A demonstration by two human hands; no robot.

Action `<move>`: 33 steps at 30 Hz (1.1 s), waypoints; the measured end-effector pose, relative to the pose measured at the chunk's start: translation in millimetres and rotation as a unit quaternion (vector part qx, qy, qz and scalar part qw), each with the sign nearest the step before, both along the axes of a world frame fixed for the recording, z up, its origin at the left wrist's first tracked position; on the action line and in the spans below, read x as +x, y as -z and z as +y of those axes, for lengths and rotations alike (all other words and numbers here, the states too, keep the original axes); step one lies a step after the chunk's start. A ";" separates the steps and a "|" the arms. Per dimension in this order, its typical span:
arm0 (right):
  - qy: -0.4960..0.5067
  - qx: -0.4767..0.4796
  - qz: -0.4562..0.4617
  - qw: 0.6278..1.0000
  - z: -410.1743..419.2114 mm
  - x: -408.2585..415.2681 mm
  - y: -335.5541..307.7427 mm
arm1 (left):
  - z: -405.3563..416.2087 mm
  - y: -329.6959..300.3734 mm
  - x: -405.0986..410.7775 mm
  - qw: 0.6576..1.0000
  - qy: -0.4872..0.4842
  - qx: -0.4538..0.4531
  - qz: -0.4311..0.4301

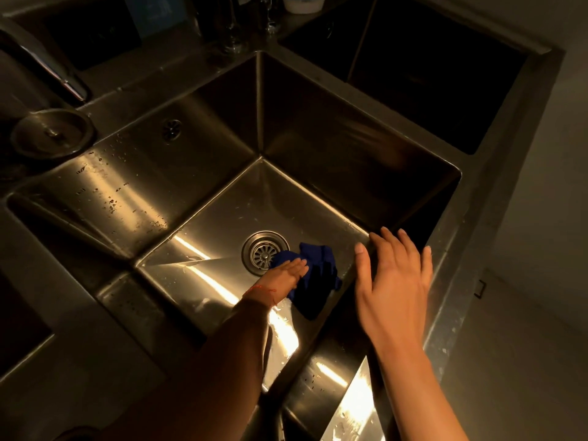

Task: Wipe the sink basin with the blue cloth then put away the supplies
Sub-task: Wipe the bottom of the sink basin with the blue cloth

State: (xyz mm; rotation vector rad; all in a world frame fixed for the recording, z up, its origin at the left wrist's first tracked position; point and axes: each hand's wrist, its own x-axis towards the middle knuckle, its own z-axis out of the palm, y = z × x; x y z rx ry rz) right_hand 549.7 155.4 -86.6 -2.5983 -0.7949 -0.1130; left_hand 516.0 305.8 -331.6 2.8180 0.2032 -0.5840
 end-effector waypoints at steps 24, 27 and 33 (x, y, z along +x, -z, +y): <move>-0.005 0.007 0.005 1.000 1.2 0.2 -0.2 | -17.1 10.9 -16.1 0.997 -0.067 -0.023 0.008; -0.004 0.001 0.005 1.000 0.9 0.4 -0.3 | -19.1 16.5 -27.0 0.997 -0.054 -0.016 0.052; -0.005 0.004 0.006 1.000 0.4 0.6 0.1 | -16.5 8.5 -11.9 0.997 -0.073 -0.034 0.017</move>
